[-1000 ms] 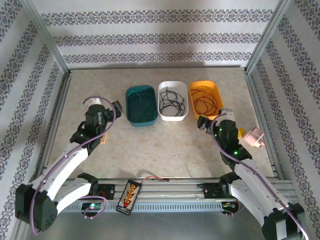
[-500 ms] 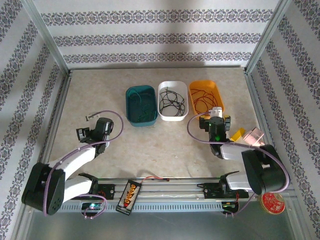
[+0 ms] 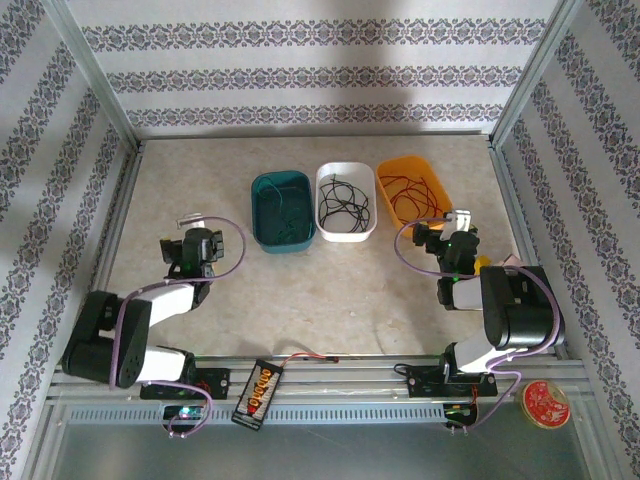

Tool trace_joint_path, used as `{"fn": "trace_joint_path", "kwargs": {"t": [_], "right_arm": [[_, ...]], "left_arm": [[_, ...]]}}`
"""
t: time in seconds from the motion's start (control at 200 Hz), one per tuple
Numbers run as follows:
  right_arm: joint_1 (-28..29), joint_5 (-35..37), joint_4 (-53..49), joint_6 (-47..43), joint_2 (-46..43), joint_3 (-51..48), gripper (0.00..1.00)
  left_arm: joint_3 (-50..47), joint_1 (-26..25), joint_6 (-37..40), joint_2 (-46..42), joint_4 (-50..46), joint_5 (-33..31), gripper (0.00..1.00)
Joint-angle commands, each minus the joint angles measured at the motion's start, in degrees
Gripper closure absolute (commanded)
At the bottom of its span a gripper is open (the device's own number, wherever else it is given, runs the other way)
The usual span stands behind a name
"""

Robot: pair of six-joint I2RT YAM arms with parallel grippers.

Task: Untangle the cables

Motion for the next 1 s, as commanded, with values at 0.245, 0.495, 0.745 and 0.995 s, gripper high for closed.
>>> {"fn": "trace_joint_path", "kwargs": {"t": [0.245, 0.495, 0.745, 0.995], "right_arm": [[0.2, -2.4, 2.9, 1.3, 0.5, 0.6, 0.02], [0.4, -2.9, 1.1, 0.9, 0.5, 1.7, 0.02], [1.0, -11.1, -2.8, -2.6, 0.4, 3.2, 0.02], [-0.5, -13.6, -2.8, -1.5, 0.7, 3.2, 0.02]], "left_arm": [[-1.5, 5.1, 4.2, 9.6, 21.1, 18.4, 0.01], [-1.2, 7.3, 2.5, 11.7, 23.7, 19.9, 0.01], [-1.5, 7.3, 2.6, 12.4, 25.9, 19.9, 0.01], [-1.6, 7.3, 2.8, 12.7, 26.8, 19.8, 0.01]]}}
